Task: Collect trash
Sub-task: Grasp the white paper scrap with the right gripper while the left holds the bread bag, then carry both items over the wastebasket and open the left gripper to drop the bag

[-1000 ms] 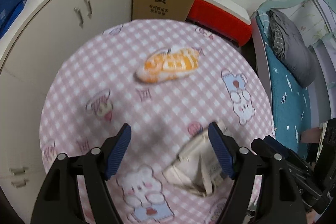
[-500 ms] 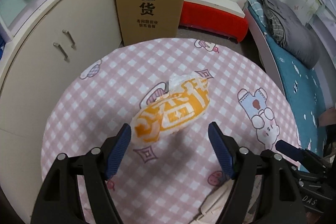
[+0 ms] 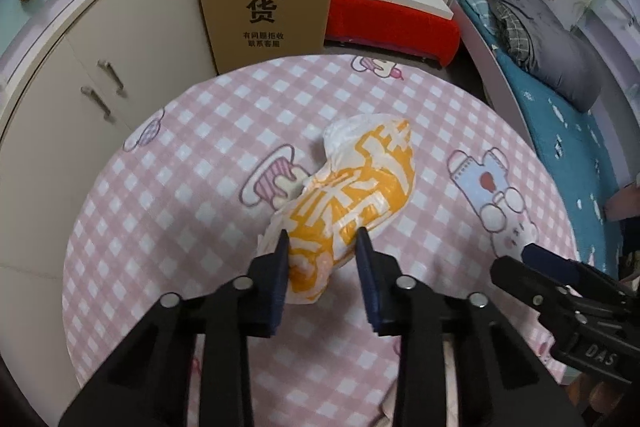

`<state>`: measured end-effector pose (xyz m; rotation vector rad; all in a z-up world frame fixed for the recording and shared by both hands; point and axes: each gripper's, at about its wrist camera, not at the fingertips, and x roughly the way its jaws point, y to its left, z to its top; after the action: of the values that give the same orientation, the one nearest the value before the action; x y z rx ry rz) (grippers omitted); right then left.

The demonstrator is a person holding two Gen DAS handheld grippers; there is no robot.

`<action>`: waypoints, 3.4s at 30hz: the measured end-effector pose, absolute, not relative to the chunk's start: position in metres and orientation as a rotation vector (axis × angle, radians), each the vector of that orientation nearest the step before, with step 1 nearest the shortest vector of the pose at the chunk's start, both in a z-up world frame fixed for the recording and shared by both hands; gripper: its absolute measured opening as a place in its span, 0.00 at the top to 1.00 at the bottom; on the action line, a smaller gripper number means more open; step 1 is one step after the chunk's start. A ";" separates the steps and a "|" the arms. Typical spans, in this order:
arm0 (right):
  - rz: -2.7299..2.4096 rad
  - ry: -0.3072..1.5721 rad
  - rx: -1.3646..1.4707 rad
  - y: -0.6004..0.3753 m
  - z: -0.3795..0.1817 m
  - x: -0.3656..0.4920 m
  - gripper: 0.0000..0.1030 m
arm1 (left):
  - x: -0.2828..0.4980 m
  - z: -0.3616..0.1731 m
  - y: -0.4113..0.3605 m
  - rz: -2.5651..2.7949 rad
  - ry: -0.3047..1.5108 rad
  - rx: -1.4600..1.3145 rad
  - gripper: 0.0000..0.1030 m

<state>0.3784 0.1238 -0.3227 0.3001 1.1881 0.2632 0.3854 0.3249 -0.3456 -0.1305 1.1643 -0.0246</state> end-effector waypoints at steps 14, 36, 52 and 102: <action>0.304 1.291 0.244 0.134 -0.309 0.298 0.30 | 0.268 -0.305 0.328 0.049 1.187 -0.261 0.74; 0.441 1.352 0.017 0.158 -0.329 0.262 0.87 | 0.229 -0.296 0.308 0.046 1.215 -0.257 0.74; 0.425 1.183 0.416 0.032 -0.242 0.302 0.90 | 0.281 -0.213 0.225 -0.025 1.020 -0.199 0.74; 0.158 1.159 0.762 -0.396 -0.269 0.377 0.90 | 0.435 -0.313 -0.174 -0.197 1.360 -0.013 0.69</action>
<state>0.3773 -0.3955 -0.2688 0.7615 1.1591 0.1584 0.4349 -0.1741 -0.3131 -0.0129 1.3602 -0.1967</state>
